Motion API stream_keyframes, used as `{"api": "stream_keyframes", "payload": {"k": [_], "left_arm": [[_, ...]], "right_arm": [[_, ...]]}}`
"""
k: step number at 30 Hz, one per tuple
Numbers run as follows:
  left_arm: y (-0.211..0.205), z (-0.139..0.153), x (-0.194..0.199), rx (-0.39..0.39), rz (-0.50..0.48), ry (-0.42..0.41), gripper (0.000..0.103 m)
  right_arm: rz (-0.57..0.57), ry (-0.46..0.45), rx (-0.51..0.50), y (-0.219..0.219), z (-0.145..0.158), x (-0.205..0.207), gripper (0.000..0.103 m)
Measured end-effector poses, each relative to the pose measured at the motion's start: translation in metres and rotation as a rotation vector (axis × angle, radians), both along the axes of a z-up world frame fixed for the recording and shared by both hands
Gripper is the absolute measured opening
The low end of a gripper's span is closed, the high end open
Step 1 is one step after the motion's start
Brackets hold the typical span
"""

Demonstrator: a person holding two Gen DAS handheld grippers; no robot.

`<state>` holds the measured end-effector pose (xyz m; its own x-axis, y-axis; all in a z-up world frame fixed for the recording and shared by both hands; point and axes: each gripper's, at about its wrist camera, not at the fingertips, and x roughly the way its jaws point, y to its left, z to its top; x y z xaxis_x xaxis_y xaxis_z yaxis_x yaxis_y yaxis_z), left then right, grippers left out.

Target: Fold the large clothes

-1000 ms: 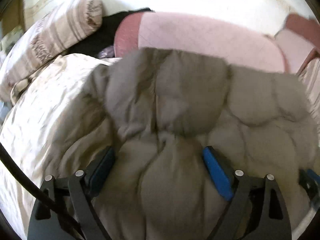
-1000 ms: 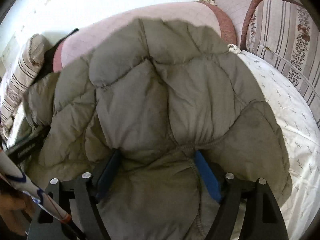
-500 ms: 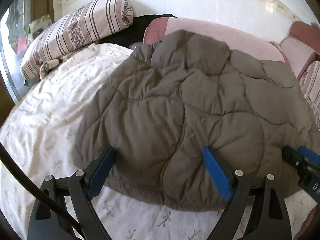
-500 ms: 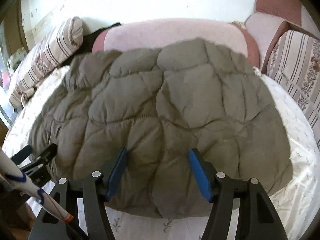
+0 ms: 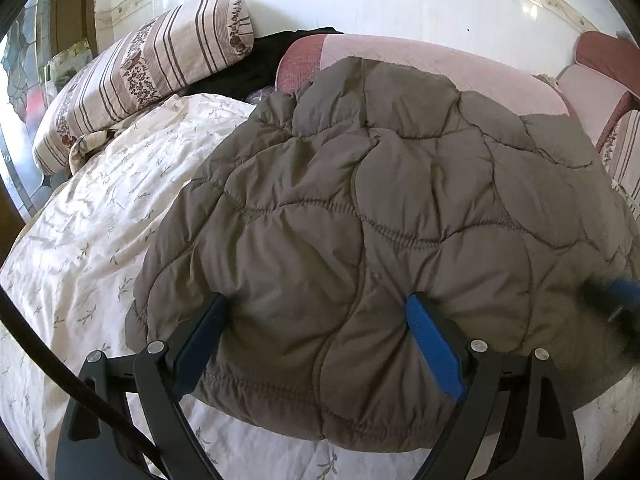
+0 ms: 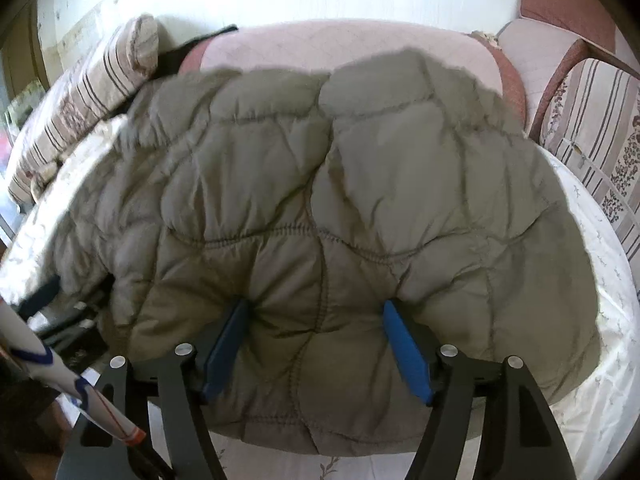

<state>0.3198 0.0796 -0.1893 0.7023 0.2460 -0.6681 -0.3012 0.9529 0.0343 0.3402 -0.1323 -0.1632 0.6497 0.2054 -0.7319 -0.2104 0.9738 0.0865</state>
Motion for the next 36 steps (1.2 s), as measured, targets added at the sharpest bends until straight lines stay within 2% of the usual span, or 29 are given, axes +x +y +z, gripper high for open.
{"api": "stream_keyframes", "payload": {"k": [4, 8, 11, 13, 19, 22, 26, 30, 33, 36], "left_arm": [[-0.001, 0.000, -0.001, 0.001, -0.009, -0.004, 0.090], [0.000, -0.001, 0.000, 0.005, -0.013, -0.006, 0.090], [0.000, -0.001, 0.000, 0.012, -0.012, -0.007, 0.091], [-0.001, -0.001, 0.000, 0.018, -0.013, -0.008, 0.091], [-0.001, -0.001, 0.000, 0.022, -0.012, -0.009, 0.091], [-0.002, -0.001, 0.000, 0.024, -0.009, -0.010, 0.091], [-0.002, -0.001, 0.000, 0.029, -0.011, -0.011, 0.091], [-0.003, -0.001, -0.001, 0.032, -0.014, -0.010, 0.091], [-0.004, -0.001, -0.001, 0.034, -0.014, -0.009, 0.091], [-0.005, 0.002, -0.001, 0.044, -0.015, -0.016, 0.091]], "right_arm": [[-0.138, -0.100, 0.018, -0.035, 0.030, 0.004, 0.070], [-0.317, -0.011, 0.036, -0.084, 0.015, 0.030, 0.070], [-0.374, 0.041, 0.045, -0.104, 0.002, 0.040, 0.069], [-0.365, 0.076, 0.055, -0.105, -0.007, 0.045, 0.070], [-0.367, 0.085, 0.030, -0.104, -0.012, 0.047, 0.070], [-0.385, 0.021, -0.031, -0.091, 0.003, 0.037, 0.069], [-0.278, -0.071, 0.021, -0.061, 0.022, 0.026, 0.069], [-0.188, -0.062, 0.019, -0.029, 0.020, 0.028, 0.069], [-0.175, -0.038, -0.036, -0.016, 0.007, 0.033, 0.069], [-0.171, -0.025, -0.032, -0.020, 0.002, 0.038, 0.073]]}}
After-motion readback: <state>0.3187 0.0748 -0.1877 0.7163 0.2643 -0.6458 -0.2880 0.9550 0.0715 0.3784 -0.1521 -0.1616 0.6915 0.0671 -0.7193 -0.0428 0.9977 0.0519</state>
